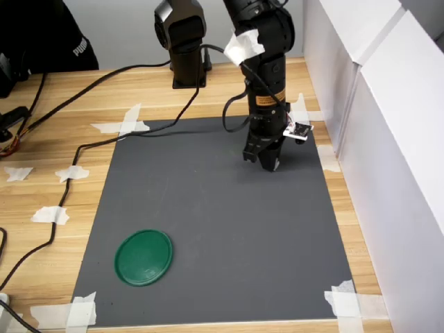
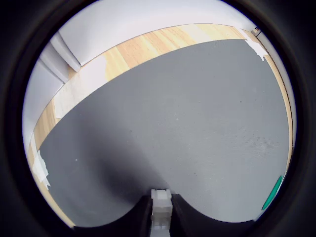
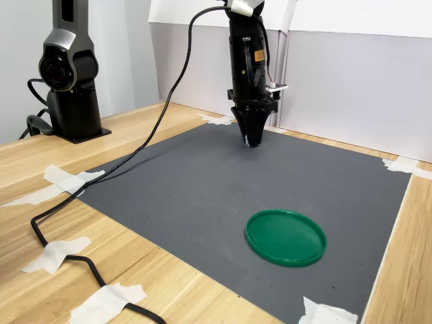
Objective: Grasp a white terminal and put it on the green lid.
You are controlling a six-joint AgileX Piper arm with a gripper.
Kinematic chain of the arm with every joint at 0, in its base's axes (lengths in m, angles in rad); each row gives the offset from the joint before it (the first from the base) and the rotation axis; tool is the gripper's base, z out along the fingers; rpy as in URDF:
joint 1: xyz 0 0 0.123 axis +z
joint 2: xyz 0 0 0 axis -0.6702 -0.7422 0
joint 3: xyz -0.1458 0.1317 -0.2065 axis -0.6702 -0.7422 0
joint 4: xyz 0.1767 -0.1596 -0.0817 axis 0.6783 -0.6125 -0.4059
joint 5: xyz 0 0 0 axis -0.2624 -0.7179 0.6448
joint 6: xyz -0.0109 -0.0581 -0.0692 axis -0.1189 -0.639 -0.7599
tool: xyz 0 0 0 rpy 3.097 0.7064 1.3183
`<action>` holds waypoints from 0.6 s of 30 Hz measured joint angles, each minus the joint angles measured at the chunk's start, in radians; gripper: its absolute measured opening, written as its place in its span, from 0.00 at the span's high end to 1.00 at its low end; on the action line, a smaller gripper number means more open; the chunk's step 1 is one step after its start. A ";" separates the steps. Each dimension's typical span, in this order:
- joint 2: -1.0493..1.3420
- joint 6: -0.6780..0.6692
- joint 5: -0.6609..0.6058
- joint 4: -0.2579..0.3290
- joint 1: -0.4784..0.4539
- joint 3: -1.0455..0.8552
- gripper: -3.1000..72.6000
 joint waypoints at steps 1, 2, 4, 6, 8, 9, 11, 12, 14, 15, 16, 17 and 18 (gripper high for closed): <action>0.017 -0.002 -0.004 0.000 0.000 0.001 0.85; 0.031 -0.005 -0.012 -0.001 0.000 0.006 0.84; 0.055 -0.026 -0.042 0.001 -0.003 0.023 0.84; 0.074 -0.056 -0.095 0.015 -0.019 0.056 0.84; 0.085 -0.094 -0.158 0.032 -0.052 0.096 0.84; 0.091 -0.119 -0.189 0.043 -0.074 0.120 0.84; 0.097 -0.177 -0.241 0.060 -0.126 0.170 0.84; 0.100 -0.215 -0.265 0.064 -0.148 0.193 0.84; 0.103 -0.295 -0.305 0.065 -0.206 0.231 0.84; 0.103 -0.332 -0.318 0.065 -0.238 0.246 0.84; 0.103 -0.364 -0.326 0.065 -0.271 0.255 0.84; 0.103 -0.390 -0.327 0.065 -0.306 0.261 0.84; 0.103 -0.410 -0.324 0.065 -0.341 0.264 0.84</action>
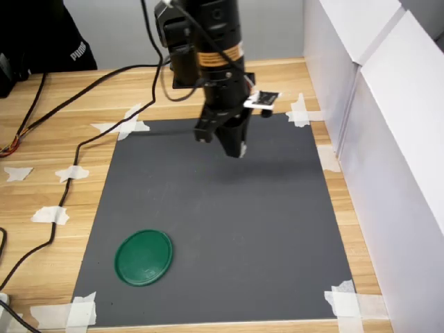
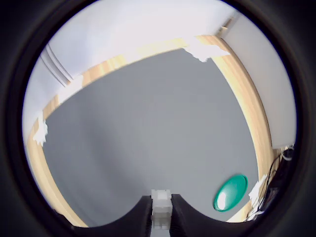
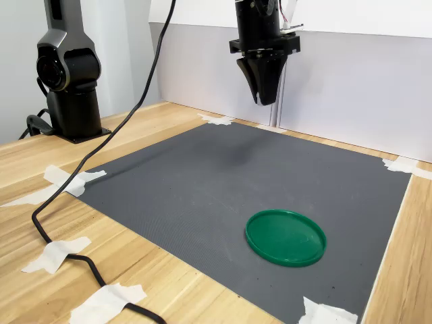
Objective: Grasp a white terminal and put it on the green lid.
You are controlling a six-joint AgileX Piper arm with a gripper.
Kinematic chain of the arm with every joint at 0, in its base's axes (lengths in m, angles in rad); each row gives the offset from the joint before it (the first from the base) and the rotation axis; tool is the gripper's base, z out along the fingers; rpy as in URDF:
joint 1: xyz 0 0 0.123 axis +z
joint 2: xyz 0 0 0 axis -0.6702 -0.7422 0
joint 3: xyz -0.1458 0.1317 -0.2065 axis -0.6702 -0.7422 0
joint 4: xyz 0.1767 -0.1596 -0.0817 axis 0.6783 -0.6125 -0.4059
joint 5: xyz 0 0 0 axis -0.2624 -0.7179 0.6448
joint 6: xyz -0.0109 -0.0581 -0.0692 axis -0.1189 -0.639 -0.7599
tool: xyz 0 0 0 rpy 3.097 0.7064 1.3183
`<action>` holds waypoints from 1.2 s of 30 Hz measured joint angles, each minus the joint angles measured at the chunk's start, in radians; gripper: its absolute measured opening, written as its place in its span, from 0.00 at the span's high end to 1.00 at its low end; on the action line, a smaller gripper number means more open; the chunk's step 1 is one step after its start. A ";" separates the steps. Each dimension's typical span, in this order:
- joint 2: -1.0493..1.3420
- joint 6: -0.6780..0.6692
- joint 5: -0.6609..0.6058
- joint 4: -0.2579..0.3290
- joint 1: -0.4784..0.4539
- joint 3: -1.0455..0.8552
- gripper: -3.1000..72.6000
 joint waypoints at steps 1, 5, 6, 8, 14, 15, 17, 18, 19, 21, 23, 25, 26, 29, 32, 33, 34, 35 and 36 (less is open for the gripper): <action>0.000 -0.016 0.006 0.000 -0.036 0.002 0.84; -0.002 -0.054 0.064 0.016 -0.167 0.005 0.84; -0.007 -0.058 0.081 0.023 -0.198 0.005 0.84; -0.021 -0.063 0.112 0.037 -0.250 0.005 0.84; -0.088 -0.040 0.135 0.053 -0.323 0.035 0.84; -0.104 -0.015 0.135 0.054 -0.327 0.049 0.84; -0.135 0.051 0.135 0.053 -0.328 0.084 0.84; -0.152 0.082 0.134 0.052 -0.328 0.100 0.84; -0.170 0.109 0.132 0.051 -0.328 0.122 0.84; -0.204 0.141 0.126 0.049 -0.328 0.161 0.84; -0.243 0.156 0.115 0.047 -0.328 0.199 0.84; -0.278 0.159 0.101 0.038 -0.328 0.230 0.84; -0.291 0.161 0.100 0.035 -0.328 0.240 0.84; -0.332 0.162 0.099 0.023 -0.328 0.263 0.84; -0.365 0.157 0.100 0.020 -0.328 0.265 0.84; -0.372 0.153 0.100 0.018 -0.328 0.265 0.84; -0.380 0.150 0.100 0.018 -0.328 0.265 0.84; -0.387 0.143 0.100 0.018 -0.328 0.265 0.84; -0.392 0.135 0.101 0.018 -0.328 0.265 0.84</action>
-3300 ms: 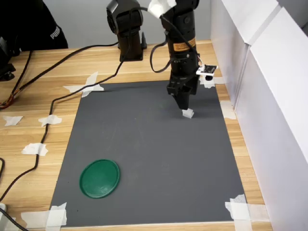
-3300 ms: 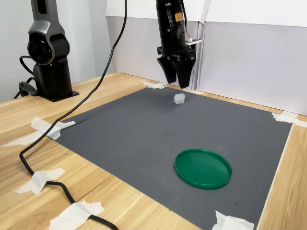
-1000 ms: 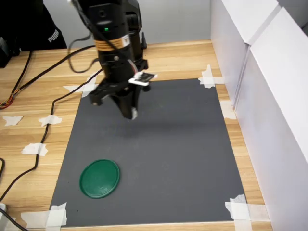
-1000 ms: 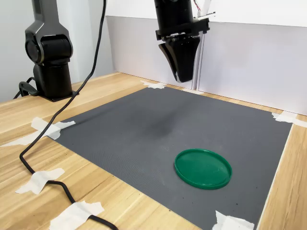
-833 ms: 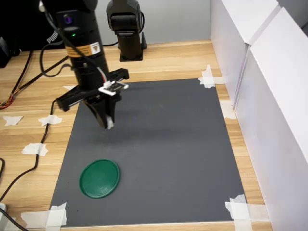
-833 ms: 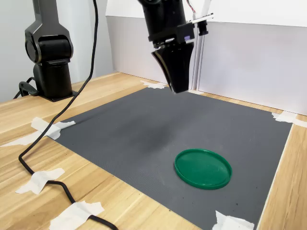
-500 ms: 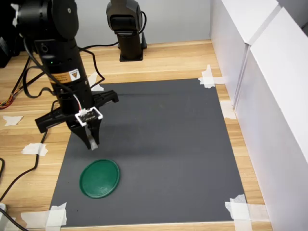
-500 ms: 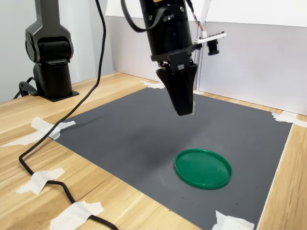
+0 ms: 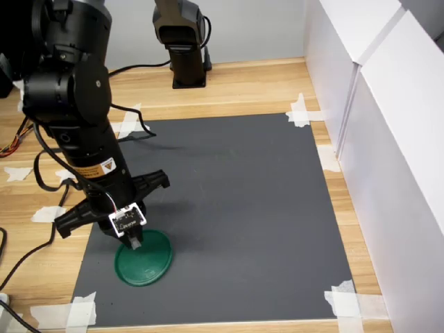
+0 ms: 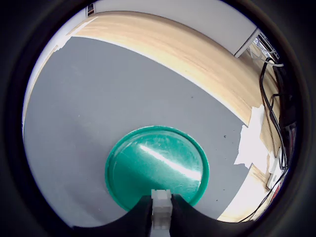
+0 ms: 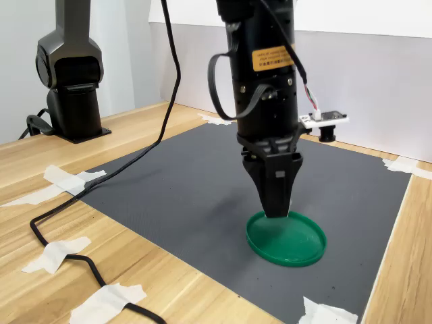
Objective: Grasp a white terminal and put it on the green lid.
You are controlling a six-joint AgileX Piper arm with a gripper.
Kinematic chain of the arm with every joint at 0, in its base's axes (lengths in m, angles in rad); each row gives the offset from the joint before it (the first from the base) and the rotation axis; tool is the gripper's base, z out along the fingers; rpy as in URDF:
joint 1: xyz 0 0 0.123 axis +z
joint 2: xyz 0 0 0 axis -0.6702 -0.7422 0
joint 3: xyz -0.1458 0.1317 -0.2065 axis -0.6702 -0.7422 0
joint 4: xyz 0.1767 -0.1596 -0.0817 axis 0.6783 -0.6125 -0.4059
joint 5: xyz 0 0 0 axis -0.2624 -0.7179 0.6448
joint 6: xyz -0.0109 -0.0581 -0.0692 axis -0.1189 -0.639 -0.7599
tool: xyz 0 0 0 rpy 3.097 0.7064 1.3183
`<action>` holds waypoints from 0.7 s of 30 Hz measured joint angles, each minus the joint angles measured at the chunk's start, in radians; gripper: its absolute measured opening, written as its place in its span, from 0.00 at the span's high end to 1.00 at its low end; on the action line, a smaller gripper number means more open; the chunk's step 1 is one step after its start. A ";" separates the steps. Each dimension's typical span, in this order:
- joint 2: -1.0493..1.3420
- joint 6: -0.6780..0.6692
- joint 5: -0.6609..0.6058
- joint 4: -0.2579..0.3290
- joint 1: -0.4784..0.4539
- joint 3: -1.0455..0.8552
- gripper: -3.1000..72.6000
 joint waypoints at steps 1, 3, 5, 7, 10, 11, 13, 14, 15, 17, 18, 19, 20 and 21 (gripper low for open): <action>-0.004 -0.011 0.004 0.000 0.001 0.000 0.84; -0.009 -0.024 0.007 0.000 0.006 0.000 0.84; -0.010 -0.034 0.007 -0.001 0.011 0.000 0.82; -0.010 -0.038 0.007 -0.001 0.016 0.000 0.77; -0.010 -0.041 0.007 -0.001 0.019 0.000 0.65; -0.010 -0.041 0.007 -0.001 0.019 0.000 0.59; -0.010 -0.043 0.010 -0.006 0.019 0.000 0.49; -0.010 -0.043 0.013 -0.008 0.019 0.000 0.43; -0.010 -0.043 0.015 -0.011 0.019 0.000 0.39; -0.009 -0.043 0.018 -0.012 0.019 0.000 0.32; -0.006 -0.043 0.018 -0.010 0.019 0.000 0.30; 0.001 -0.043 0.018 -0.006 0.019 0.000 0.28; 0.012 -0.040 0.018 0.000 0.019 0.000 0.27; 0.027 -0.035 0.018 0.008 0.019 0.000 0.27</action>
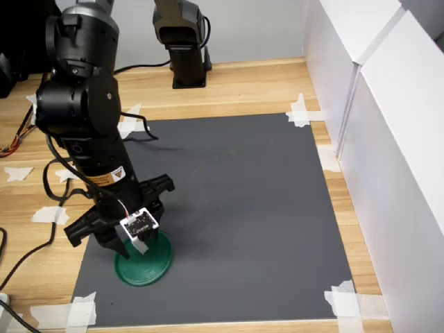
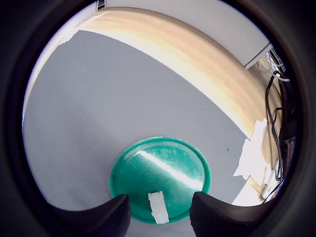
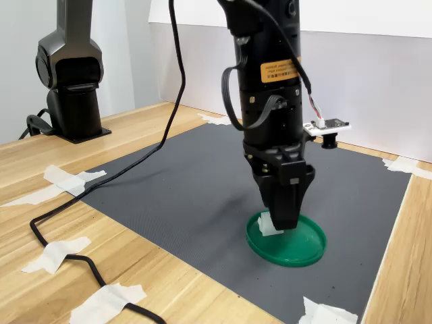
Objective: Grasp a white terminal and put it on the green lid.
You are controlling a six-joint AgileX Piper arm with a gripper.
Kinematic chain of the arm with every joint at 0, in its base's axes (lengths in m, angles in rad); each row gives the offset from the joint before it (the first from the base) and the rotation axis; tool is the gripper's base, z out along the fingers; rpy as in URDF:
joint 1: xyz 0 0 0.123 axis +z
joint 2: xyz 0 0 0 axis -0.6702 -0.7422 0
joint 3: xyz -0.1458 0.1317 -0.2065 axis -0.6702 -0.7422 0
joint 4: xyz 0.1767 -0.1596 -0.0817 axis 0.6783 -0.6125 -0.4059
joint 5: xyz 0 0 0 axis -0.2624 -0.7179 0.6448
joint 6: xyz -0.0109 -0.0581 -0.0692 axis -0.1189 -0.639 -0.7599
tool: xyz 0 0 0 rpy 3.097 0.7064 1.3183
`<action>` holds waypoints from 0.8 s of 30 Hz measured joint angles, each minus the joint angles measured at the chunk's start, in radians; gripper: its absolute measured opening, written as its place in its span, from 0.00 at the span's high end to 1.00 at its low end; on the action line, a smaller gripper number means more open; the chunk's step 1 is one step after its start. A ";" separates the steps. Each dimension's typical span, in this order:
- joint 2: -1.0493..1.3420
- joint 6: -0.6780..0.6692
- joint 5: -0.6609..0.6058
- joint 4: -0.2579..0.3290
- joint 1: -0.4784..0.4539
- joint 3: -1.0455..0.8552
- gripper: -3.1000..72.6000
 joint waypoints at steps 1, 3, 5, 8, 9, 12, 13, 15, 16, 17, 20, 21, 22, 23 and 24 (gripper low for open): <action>0.016 0.010 0.000 0.007 0.000 0.000 0.27; 0.063 0.048 0.000 0.019 0.001 0.000 0.27; 0.118 0.094 0.001 0.027 0.001 0.000 0.29; 0.216 0.150 0.039 0.038 0.001 -0.029 0.36; 0.253 0.163 0.063 0.043 0.001 -0.053 0.39; 0.370 0.194 0.149 0.055 0.001 -0.159 0.55; 0.401 0.202 0.172 0.057 0.001 -0.192 0.60; 0.478 0.217 0.221 0.059 0.001 -0.275 0.73; 0.516 0.223 0.238 0.059 0.001 -0.316 0.80; 0.553 0.233 0.253 0.059 0.001 -0.355 0.85; 0.656 0.279 0.292 0.060 0.002 -0.464 0.96; 0.687 0.297 0.308 0.060 0.006 -0.498 0.96; 0.712 0.323 0.323 0.060 0.014 -0.525 0.97; 0.742 0.347 0.335 0.058 0.029 -0.556 0.97; 0.771 0.368 0.344 0.055 0.048 -0.586 0.98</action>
